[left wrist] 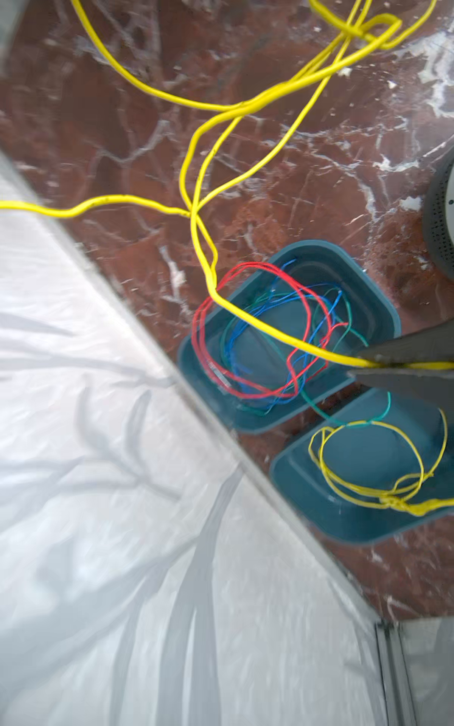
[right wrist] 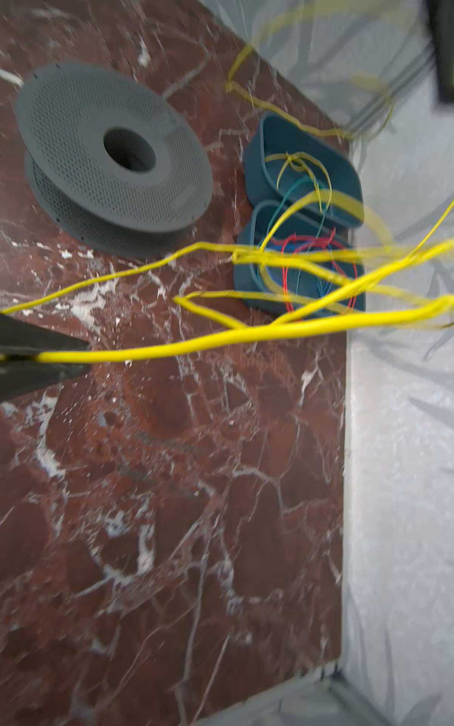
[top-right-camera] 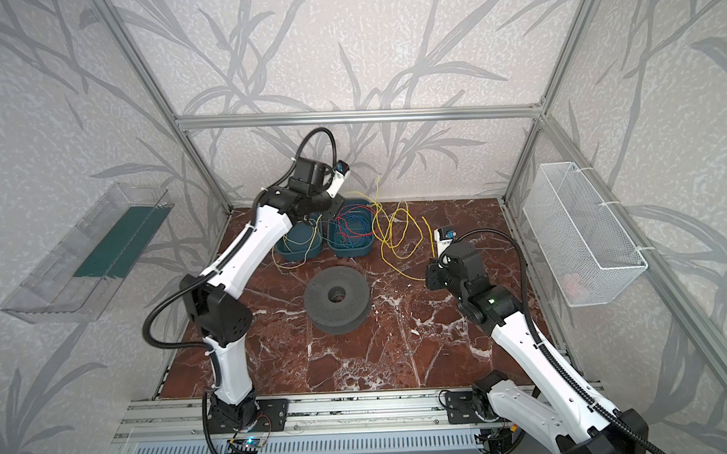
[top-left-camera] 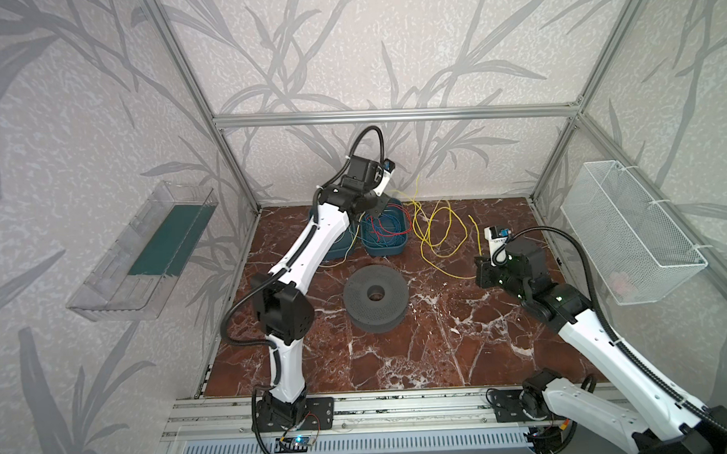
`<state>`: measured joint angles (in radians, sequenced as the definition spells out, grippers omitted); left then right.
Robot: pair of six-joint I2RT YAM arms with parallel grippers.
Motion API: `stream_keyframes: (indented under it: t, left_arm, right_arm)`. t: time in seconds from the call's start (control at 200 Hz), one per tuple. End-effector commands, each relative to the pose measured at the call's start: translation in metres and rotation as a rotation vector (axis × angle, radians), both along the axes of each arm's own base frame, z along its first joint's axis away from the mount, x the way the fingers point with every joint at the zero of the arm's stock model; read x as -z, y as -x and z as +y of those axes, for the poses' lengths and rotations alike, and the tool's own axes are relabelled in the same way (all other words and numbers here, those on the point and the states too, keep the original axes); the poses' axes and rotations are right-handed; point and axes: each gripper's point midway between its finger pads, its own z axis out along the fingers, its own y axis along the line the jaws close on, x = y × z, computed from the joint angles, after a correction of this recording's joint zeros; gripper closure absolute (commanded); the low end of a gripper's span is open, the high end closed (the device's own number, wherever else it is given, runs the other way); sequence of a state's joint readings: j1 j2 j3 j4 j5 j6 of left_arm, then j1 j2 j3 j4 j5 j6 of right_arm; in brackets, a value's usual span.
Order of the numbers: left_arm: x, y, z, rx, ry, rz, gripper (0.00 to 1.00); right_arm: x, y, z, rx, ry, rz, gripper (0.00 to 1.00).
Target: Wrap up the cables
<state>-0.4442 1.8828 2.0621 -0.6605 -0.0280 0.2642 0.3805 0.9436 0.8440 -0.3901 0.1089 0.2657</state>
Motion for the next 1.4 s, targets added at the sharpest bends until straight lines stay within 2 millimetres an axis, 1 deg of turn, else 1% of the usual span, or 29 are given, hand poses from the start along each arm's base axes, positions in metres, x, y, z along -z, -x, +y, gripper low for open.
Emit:
stream_keyframes:
  t: [0.0,0.075,0.16,0.305,0.37,0.47,0.535,0.61,0.65,0.695,0.765,0.855,0.895,0.935,0.98,1.035,1.12,1.139,1.209,1.259,1.309,1.394]
  left_arm:
    - [-0.116,0.006,0.026,-0.12,0.145,-0.318,1.0]
    - [-0.144,0.016,0.046,-0.193,0.15,-0.385,1.0]
    - [-0.17,0.027,0.075,-0.297,0.173,-0.455,1.0]
    - [-0.202,0.048,0.123,-0.429,0.25,-0.525,1.0]
    - [-0.211,0.055,0.145,-0.482,0.286,-0.545,1.0]
    - [-0.219,0.063,0.171,-0.538,0.345,-0.575,1.0]
    - [-0.22,0.067,0.183,-0.569,0.367,-0.597,1.0]
    - [-0.219,0.067,0.189,-0.579,0.377,-0.593,1.0]
    - [-0.217,0.066,0.189,-0.577,0.371,-0.593,1.0]
    - [-0.214,0.065,0.184,-0.544,0.369,-0.578,1.0]
    - [-0.211,0.066,0.182,-0.533,0.369,-0.569,1.0]
    - [-0.203,0.064,0.168,-0.464,0.396,-0.541,1.0]
    - [-0.196,0.062,0.162,-0.439,0.412,-0.519,1.0]
    - [-0.191,0.06,0.153,-0.397,0.437,-0.496,1.0]
    - [-0.185,0.058,0.141,-0.342,0.475,-0.472,1.0]
    - [-0.174,0.057,0.123,-0.269,0.499,-0.441,1.0]
    - [-0.16,0.057,0.104,-0.195,0.502,-0.412,1.0]
    - [-0.155,0.056,0.1,-0.182,0.496,-0.403,1.0]
    - [-0.142,0.055,0.087,-0.137,0.474,-0.378,1.0]
    - [-0.135,0.055,0.084,-0.13,0.456,-0.373,1.0]
    - [-0.131,0.054,0.082,-0.121,0.449,-0.369,1.0]
    - [-0.129,0.057,0.075,-0.08,0.453,-0.362,1.0]
  right_arm:
    - [0.009,-0.004,-0.032,0.164,-0.044,-0.001,1.0]
    - [0.019,-0.008,-0.048,0.233,-0.093,0.017,1.0]
    - [0.027,-0.014,-0.068,0.317,-0.13,0.025,1.0]
    - [0.041,-0.022,-0.104,0.464,-0.169,0.042,1.0]
    - [0.046,-0.026,-0.114,0.497,-0.18,0.049,1.0]
    - [0.054,-0.032,-0.12,0.522,-0.139,0.069,1.0]
    - [0.066,-0.031,-0.128,0.564,-0.123,0.103,1.0]
    - [0.077,-0.033,-0.128,0.562,-0.133,0.115,1.0]
    - [0.083,-0.032,-0.13,0.573,-0.125,0.127,1.0]
    - [0.088,-0.032,-0.13,0.564,-0.105,0.134,1.0]
    - [0.094,-0.034,-0.124,0.523,-0.106,0.152,1.0]
    - [0.094,-0.039,-0.098,0.387,-0.162,0.17,1.0]
    - [0.093,-0.043,-0.087,0.333,-0.187,0.172,1.0]
    - [0.091,-0.047,-0.071,0.255,-0.23,0.19,0.99]
    - [0.086,-0.052,-0.052,0.167,-0.292,0.195,0.96]
    - [0.076,-0.055,-0.027,0.065,-0.335,0.191,0.89]
    - [0.054,-0.053,0.004,-0.063,-0.32,0.164,0.68]
    - [0.048,-0.051,0.011,-0.091,-0.317,0.155,0.65]
    - [0.028,-0.045,0.026,-0.157,-0.32,0.135,0.56]
    - [0.01,-0.039,0.035,-0.215,-0.344,0.114,0.48]
    - [-0.006,-0.034,0.042,-0.257,-0.364,0.093,0.45]
    - [-0.032,-0.024,0.05,-0.301,-0.36,0.048,0.41]
